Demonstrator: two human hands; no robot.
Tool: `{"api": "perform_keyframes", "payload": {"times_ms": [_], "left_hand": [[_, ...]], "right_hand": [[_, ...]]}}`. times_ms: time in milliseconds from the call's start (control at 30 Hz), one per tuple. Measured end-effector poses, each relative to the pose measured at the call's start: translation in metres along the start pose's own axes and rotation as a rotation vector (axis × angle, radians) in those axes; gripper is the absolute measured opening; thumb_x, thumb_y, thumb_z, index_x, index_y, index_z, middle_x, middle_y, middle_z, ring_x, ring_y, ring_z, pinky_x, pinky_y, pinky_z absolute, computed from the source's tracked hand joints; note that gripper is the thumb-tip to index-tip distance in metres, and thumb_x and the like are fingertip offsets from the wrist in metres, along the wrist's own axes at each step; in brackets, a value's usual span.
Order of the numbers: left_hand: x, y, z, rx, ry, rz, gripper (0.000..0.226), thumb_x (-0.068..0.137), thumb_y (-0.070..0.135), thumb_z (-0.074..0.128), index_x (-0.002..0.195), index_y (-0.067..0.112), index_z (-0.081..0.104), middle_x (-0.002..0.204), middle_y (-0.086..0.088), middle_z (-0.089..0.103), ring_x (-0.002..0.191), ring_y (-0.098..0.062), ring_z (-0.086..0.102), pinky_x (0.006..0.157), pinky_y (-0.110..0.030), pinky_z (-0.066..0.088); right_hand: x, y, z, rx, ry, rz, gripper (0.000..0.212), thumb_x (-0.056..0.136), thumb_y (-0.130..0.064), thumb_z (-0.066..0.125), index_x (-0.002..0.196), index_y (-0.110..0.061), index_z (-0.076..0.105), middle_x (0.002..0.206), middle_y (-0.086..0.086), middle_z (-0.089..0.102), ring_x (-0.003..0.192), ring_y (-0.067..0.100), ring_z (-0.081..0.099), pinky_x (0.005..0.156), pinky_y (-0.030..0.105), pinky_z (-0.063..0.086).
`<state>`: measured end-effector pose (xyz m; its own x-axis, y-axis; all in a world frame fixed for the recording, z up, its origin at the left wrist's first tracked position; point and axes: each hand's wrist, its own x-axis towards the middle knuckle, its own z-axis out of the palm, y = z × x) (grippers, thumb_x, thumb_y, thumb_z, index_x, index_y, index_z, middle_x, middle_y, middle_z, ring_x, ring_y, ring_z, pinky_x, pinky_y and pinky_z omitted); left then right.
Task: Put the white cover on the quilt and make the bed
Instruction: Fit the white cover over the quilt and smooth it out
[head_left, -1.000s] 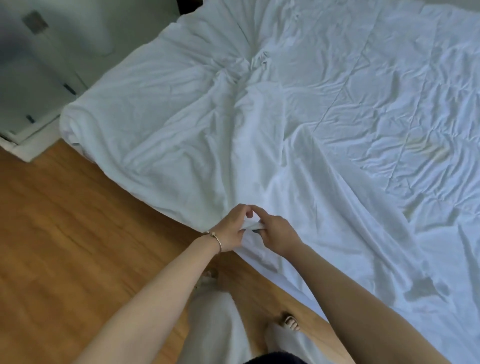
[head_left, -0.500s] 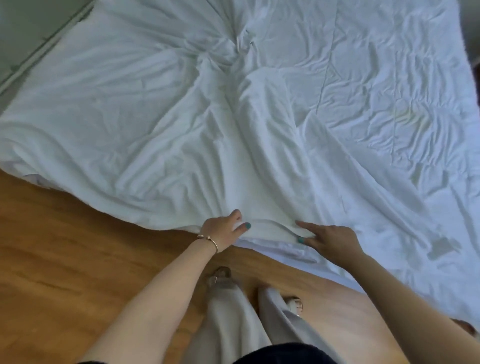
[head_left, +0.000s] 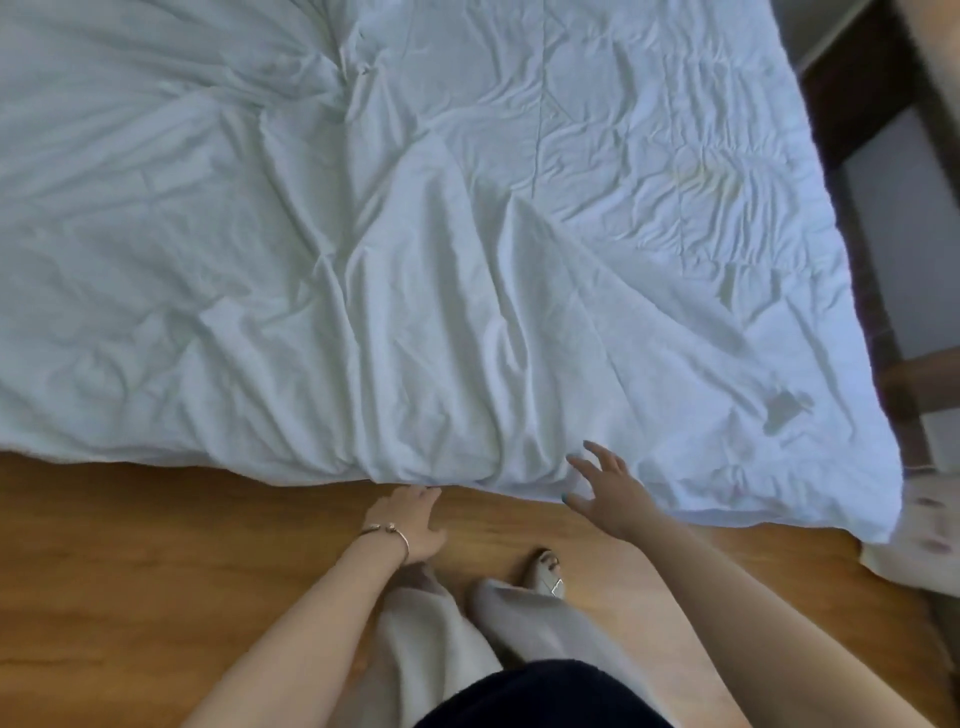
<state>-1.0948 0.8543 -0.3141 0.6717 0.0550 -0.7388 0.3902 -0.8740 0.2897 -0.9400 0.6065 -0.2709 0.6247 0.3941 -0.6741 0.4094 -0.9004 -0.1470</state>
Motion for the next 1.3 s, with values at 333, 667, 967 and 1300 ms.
{"api": "perform_keyframes", "payload": {"times_ms": [333, 667, 967, 1300], "left_hand": [[0.107, 0.215, -0.091, -0.031, 0.375, 0.211, 0.039, 0.099, 0.04, 0.041, 0.135, 0.027, 0.049, 0.13, 0.007, 0.055, 0.121, -0.015, 0.047, 0.098, -0.031, 0.039], [0.245, 0.4, -0.164, -0.013, 0.566, 0.251, 0.041, 0.096, 0.011, 0.046, 0.135, 0.021, 0.05, 0.137, 0.0, 0.051, 0.128, -0.021, 0.041, 0.101, -0.029, 0.032], [0.33, 0.441, -0.198, 0.655, 0.176, 0.19, 0.081, 0.088, 0.016, 0.057, 0.152, 0.03, 0.01, 0.149, -0.002, 0.034, 0.138, -0.023, 0.031, 0.11, -0.037, 0.024], [0.345, 0.431, -0.245, 0.758, -0.064, 0.178, 0.029, 0.073, 0.058, 0.055, 0.086, 0.032, 0.059, 0.095, 0.007, 0.06, 0.088, -0.016, 0.059, 0.067, -0.027, 0.043]], "right_hand": [[0.044, 0.175, -0.064, 0.348, 0.214, 0.204, 0.062, 0.097, -0.035, 0.056, 0.151, -0.022, 0.029, 0.159, 0.002, 0.012, 0.144, 0.025, 0.013, 0.103, 0.04, 0.037], [0.099, 0.326, -0.106, 0.492, 0.528, 0.341, 0.069, 0.09, -0.033, 0.067, 0.149, -0.023, 0.034, 0.157, 0.008, 0.024, 0.144, 0.029, 0.02, 0.109, 0.043, 0.034], [0.118, 0.371, -0.124, 0.357, 0.167, 0.383, 0.061, 0.086, -0.06, 0.058, 0.13, -0.019, 0.045, 0.113, 0.002, 0.055, 0.104, 0.024, 0.053, 0.095, 0.036, 0.031], [0.102, 0.374, -0.138, 0.462, -0.02, 0.338, 0.024, 0.093, -0.033, 0.049, 0.116, -0.027, 0.05, 0.115, -0.001, 0.056, 0.103, 0.024, 0.056, 0.076, 0.031, 0.037]]}}
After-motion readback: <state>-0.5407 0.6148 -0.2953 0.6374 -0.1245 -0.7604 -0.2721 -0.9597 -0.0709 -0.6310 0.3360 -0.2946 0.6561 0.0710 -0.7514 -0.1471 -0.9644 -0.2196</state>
